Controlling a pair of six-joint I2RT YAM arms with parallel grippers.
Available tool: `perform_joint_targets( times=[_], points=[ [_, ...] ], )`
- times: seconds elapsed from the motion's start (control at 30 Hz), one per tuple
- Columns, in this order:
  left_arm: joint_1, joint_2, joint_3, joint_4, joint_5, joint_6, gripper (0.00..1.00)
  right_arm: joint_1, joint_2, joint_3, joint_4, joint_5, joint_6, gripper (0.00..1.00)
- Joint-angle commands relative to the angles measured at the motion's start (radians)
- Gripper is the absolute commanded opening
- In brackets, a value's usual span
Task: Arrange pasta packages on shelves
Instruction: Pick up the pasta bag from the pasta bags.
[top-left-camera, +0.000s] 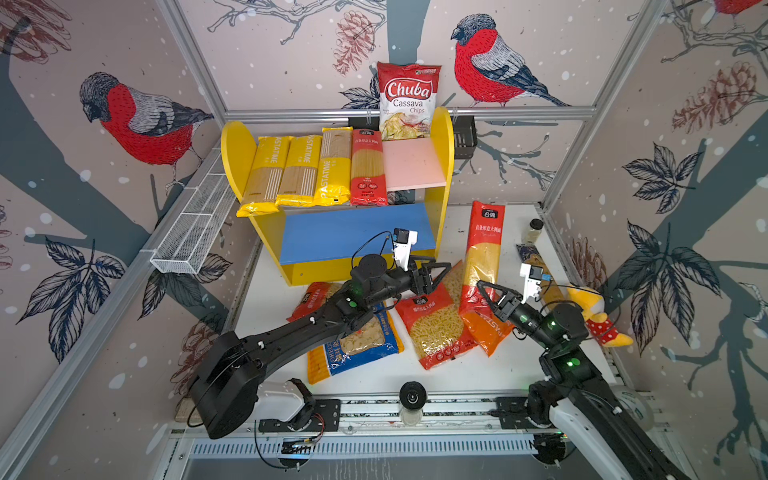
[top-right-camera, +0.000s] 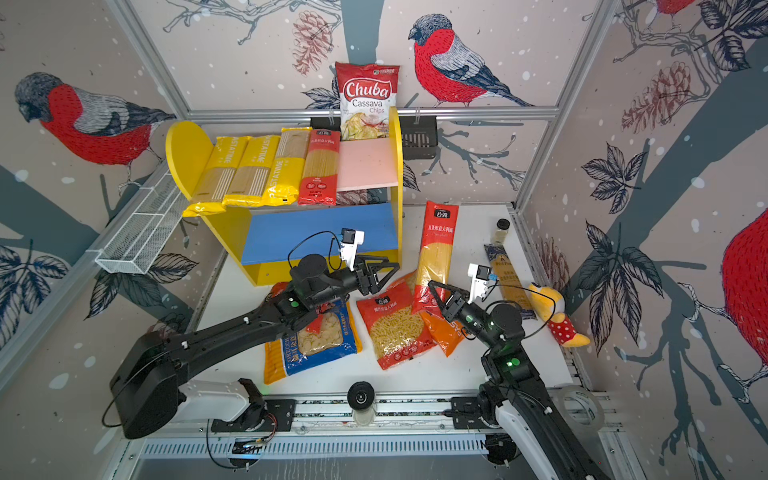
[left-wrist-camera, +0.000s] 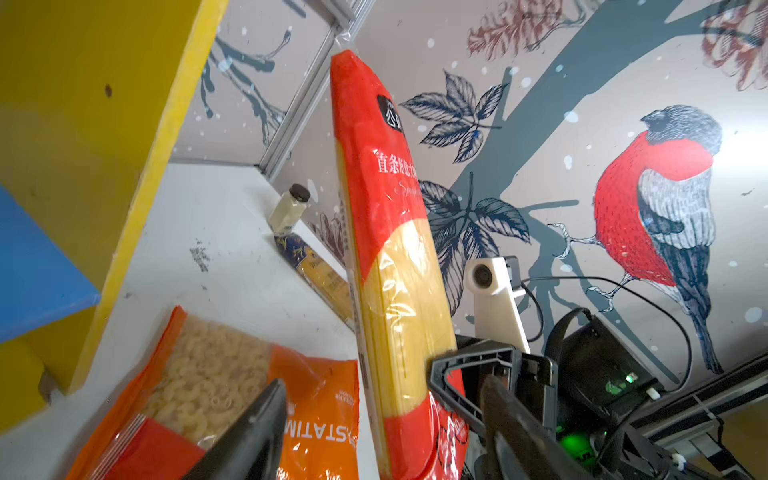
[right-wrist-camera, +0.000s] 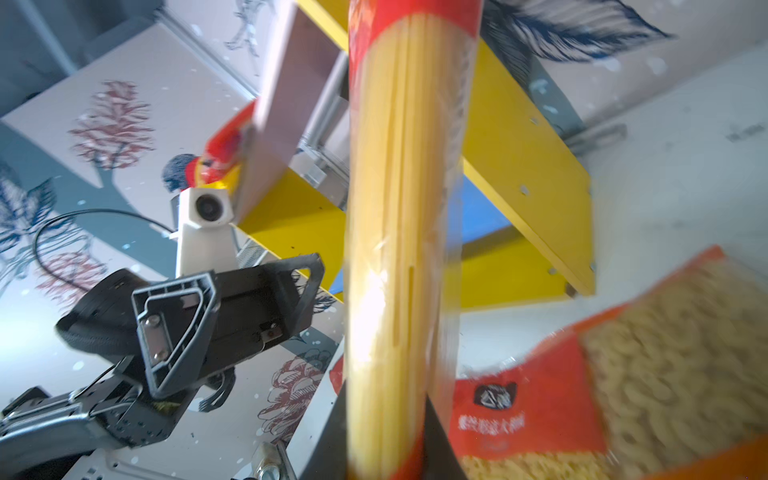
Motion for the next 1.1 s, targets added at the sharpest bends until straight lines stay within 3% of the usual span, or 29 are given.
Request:
perform_joint_targets(
  times=[0.0, 0.13, 0.37, 0.77, 1.07],
  points=[
    [-0.001, -0.016, 0.039, -0.024, 0.008, 0.053, 0.79, 0.076, -0.008, 0.058, 0.155, 0.045, -0.127, 0.15],
    [0.000, -0.040, 0.065, -0.043, 0.025, 0.059, 0.84, 0.183, -0.006, 0.112, 0.125, 0.075, -0.206, 0.15],
    [0.000, -0.035, 0.093, -0.026, 0.080, 0.041, 0.83, 0.283, 0.037, 0.174, 0.107, 0.066, -0.269, 0.15],
    [0.000, -0.028, 0.097, 0.017, 0.145, 0.024, 0.63, 0.373, 0.116, 0.186, 0.139, 0.105, -0.283, 0.15],
    [0.000, -0.025, 0.083, 0.041, 0.168, 0.027, 0.42, 0.378, 0.152, 0.177, 0.160, 0.108, -0.270, 0.15]
  ],
)
